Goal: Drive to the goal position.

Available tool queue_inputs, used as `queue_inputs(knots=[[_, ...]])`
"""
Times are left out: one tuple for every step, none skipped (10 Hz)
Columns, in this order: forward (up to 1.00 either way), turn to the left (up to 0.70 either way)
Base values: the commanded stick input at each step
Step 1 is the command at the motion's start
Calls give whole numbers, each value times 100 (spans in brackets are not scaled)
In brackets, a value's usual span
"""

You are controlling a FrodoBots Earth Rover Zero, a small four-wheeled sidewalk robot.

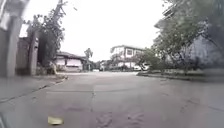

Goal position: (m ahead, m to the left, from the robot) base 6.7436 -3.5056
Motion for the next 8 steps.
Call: queue_inputs(knots=[[100,-36],[100,0],[100,0],[100,0],[100,0],[100,-25],[100,-37],[100,-32]])
